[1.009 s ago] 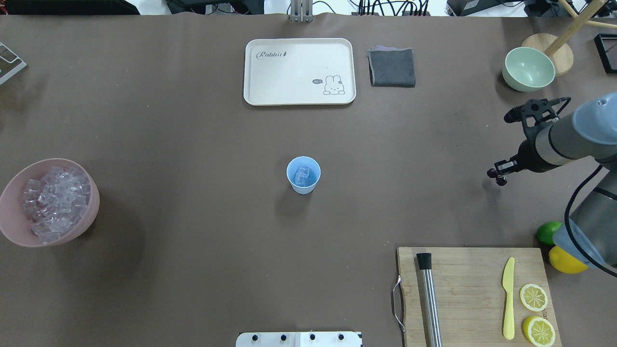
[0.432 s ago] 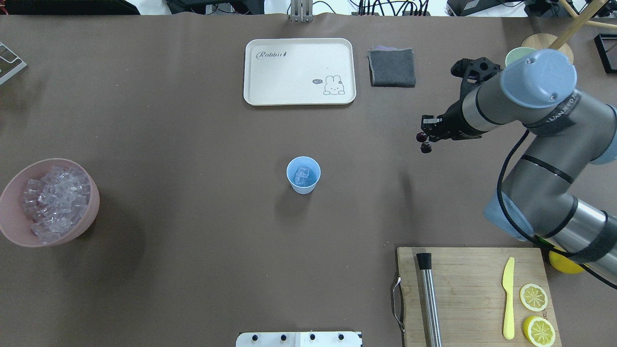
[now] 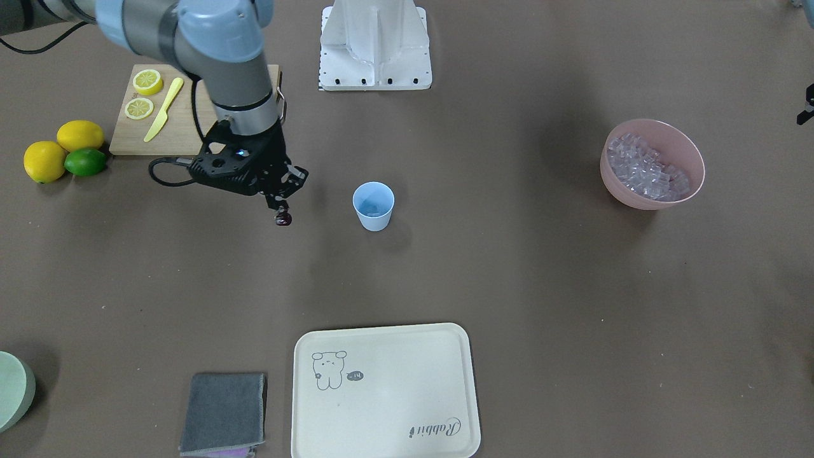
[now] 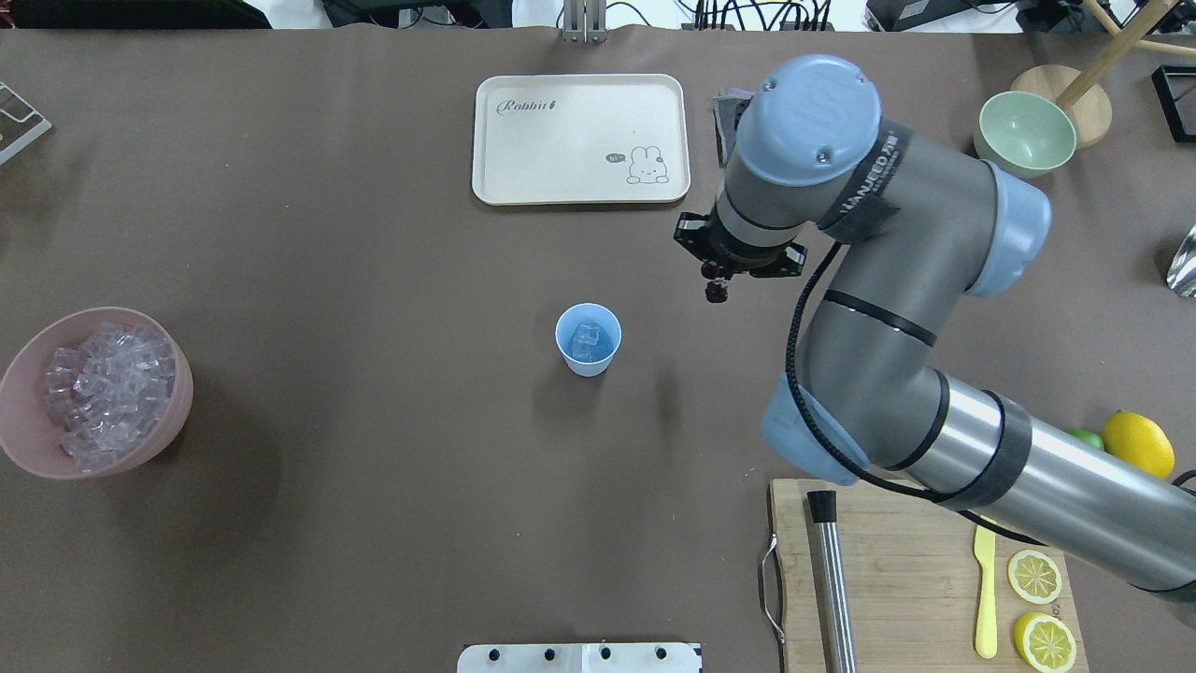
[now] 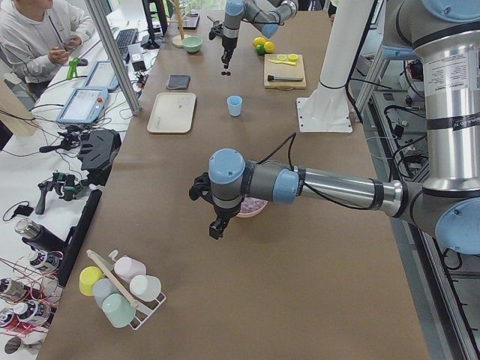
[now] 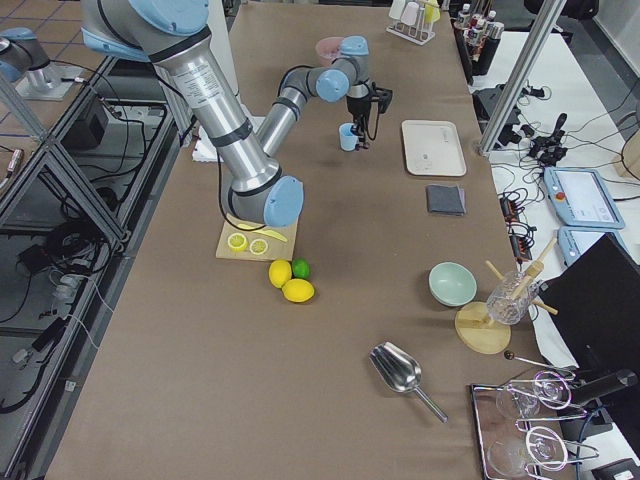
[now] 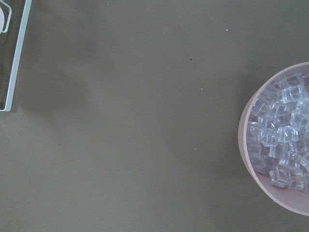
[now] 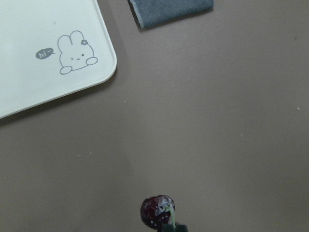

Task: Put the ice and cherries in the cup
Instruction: 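Carry the cherries with the right gripper over the blue cup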

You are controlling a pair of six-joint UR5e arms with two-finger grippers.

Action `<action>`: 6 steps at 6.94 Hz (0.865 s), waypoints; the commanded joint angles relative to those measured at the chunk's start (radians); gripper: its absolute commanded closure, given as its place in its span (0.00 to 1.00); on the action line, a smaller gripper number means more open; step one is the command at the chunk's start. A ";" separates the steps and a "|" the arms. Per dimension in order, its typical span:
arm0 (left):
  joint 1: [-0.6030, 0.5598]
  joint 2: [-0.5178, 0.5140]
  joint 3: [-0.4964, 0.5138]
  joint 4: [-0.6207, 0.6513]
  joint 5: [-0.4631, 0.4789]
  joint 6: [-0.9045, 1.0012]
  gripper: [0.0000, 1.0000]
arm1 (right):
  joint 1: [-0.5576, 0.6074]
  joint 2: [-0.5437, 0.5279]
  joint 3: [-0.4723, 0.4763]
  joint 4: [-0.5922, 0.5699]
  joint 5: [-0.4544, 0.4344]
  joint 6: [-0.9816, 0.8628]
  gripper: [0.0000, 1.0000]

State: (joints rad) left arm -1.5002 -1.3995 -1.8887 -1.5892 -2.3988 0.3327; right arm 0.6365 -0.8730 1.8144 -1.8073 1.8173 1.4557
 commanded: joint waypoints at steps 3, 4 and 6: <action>0.000 0.001 0.000 -0.002 0.001 0.000 0.01 | -0.133 0.172 -0.112 -0.015 -0.102 0.215 1.00; 0.000 0.002 0.000 0.000 0.001 0.000 0.01 | -0.142 0.170 -0.116 0.018 -0.102 0.218 1.00; 0.000 0.002 0.002 -0.002 0.001 0.000 0.01 | -0.141 0.164 -0.141 0.040 -0.104 0.209 0.01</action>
State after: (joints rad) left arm -1.5002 -1.3977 -1.8874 -1.5896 -2.3977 0.3329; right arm 0.4978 -0.7064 1.6891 -1.7800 1.7161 1.6687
